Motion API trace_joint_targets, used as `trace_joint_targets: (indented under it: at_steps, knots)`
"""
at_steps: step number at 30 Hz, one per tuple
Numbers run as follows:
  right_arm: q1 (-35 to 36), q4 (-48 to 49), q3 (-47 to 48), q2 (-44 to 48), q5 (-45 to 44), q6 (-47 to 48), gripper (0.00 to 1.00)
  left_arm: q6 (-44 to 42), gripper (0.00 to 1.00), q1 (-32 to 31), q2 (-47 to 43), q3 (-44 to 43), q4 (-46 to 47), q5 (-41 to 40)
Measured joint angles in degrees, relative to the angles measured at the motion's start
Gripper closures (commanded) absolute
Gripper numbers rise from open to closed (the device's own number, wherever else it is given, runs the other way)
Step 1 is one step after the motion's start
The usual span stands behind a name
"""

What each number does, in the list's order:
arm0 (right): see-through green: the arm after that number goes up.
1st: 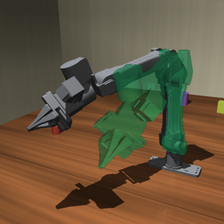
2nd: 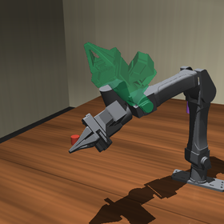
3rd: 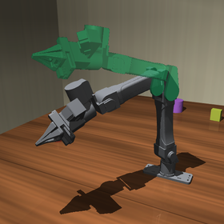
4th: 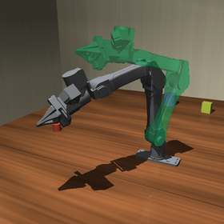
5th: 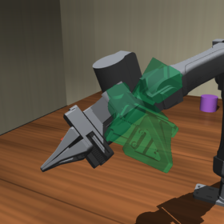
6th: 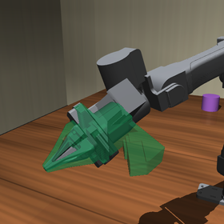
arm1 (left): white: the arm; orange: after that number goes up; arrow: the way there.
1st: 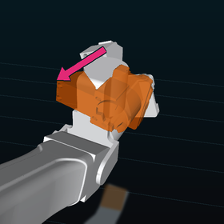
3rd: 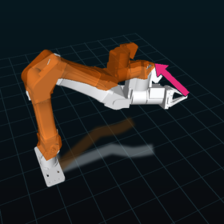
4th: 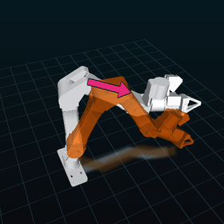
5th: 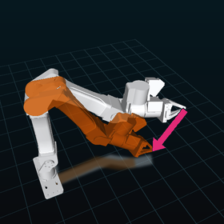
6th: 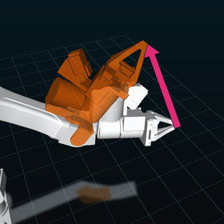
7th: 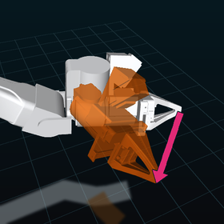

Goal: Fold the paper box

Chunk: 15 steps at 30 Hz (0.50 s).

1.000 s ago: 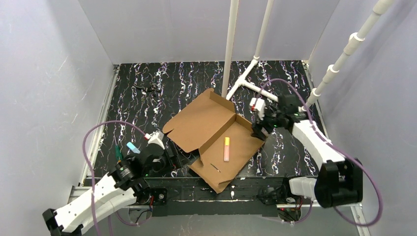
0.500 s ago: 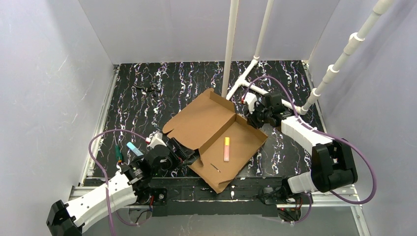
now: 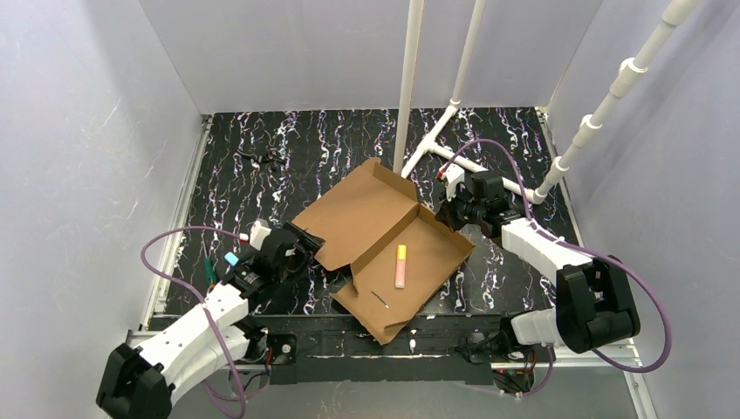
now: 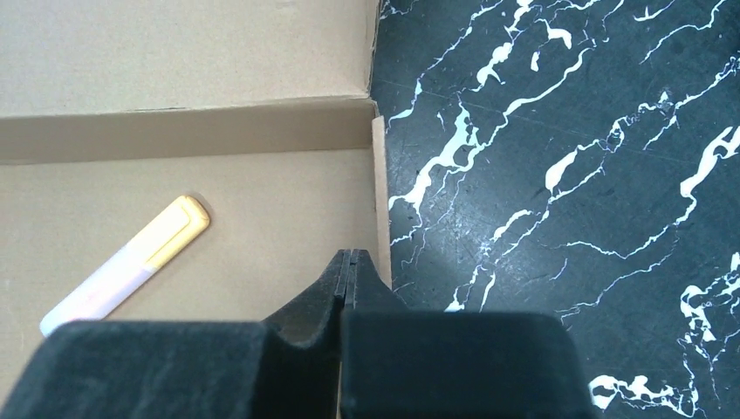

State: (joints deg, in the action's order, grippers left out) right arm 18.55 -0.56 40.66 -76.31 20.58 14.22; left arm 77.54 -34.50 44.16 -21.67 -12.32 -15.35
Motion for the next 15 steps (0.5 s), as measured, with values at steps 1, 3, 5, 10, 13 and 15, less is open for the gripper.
trace_joint_targets:
  at_steps: [1,3,5,10,13,15]
  knots:
    - [0.1,0.3,-0.1,0.0,0.2,-0.6,0.99,-0.3,0.23,0.9,1.1,-0.4,0.3,0.2]
    - [0.3,0.7,-0.2,0.0,0.5,-1.0,0.85,-0.5,0.23,2.3,3.3,-1.6,0.3,0.8]
    - [0.3,0.6,-0.2,0.3,0.9,-0.7,0.71,-0.6,0.23,2.9,4.8,-2.3,0.3,1.4]
    - [0.3,-1.6,0.0,2.9,3.9,2.7,0.54,-0.3,0.24,2.9,4.9,-2.2,0.3,2.5]
    - [0.2,-2.9,0.0,3.9,5.6,4.5,0.51,-0.4,0.25,3.0,4.8,-2.2,0.3,2.5]
    - [-0.1,-3.4,0.0,4.0,6.7,5.6,0.49,-0.4,0.30,3.0,5.5,-2.2,0.3,2.5]
